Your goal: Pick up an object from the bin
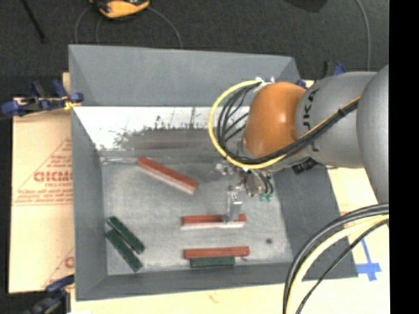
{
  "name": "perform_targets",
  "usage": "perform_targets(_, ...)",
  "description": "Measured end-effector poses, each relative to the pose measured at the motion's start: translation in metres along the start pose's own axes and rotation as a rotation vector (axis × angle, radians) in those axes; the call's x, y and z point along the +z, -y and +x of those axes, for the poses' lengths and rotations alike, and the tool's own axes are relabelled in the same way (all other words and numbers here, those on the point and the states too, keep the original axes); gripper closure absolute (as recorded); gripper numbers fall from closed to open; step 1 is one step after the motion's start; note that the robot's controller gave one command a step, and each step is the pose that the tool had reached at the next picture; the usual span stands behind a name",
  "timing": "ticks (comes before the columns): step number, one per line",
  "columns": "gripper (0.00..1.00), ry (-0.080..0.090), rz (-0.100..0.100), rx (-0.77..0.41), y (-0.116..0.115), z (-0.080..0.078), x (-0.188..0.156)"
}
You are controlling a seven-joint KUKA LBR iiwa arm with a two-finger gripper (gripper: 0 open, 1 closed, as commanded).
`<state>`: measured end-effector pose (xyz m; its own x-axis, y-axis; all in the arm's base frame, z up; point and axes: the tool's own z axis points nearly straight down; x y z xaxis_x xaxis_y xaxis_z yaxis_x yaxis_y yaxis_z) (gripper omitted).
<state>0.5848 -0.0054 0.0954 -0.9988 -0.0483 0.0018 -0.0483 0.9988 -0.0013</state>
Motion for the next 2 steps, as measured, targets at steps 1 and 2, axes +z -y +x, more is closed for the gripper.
perform_targets(1,0.0,0.004,-0.003,0.077,0.001,0.017,-0.017)
perform_targets(2,0.0,0.007,0.001,-0.035,0.003,0.019,0.02)
